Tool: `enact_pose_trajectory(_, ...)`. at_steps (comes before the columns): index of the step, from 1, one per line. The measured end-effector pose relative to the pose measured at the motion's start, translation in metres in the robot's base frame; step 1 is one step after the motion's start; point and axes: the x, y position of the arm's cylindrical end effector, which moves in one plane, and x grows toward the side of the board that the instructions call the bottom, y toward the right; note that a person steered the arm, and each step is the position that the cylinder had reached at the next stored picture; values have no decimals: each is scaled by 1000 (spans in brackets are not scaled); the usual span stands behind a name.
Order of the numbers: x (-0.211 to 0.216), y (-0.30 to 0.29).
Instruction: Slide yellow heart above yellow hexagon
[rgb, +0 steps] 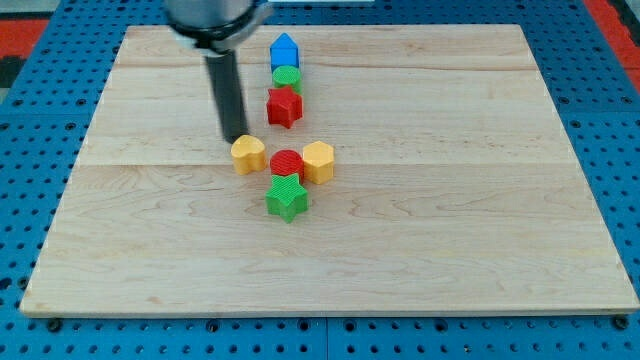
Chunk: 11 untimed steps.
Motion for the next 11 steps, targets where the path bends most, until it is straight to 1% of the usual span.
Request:
enact_pose_trajectory(1,46,-11)
enact_pose_trajectory(2,45,1)
enact_pose_trajectory(3,27,25)
enact_pose_trajectory(4,39,26)
enact_pose_trajectory(5,60,31)
enact_pose_trajectory(7,28,49)
enact_pose_trajectory(8,24,49)
enact_pose_trajectory(9,18,67)
enact_pose_trajectory(10,16,70)
enact_pose_trajectory(11,14,43)
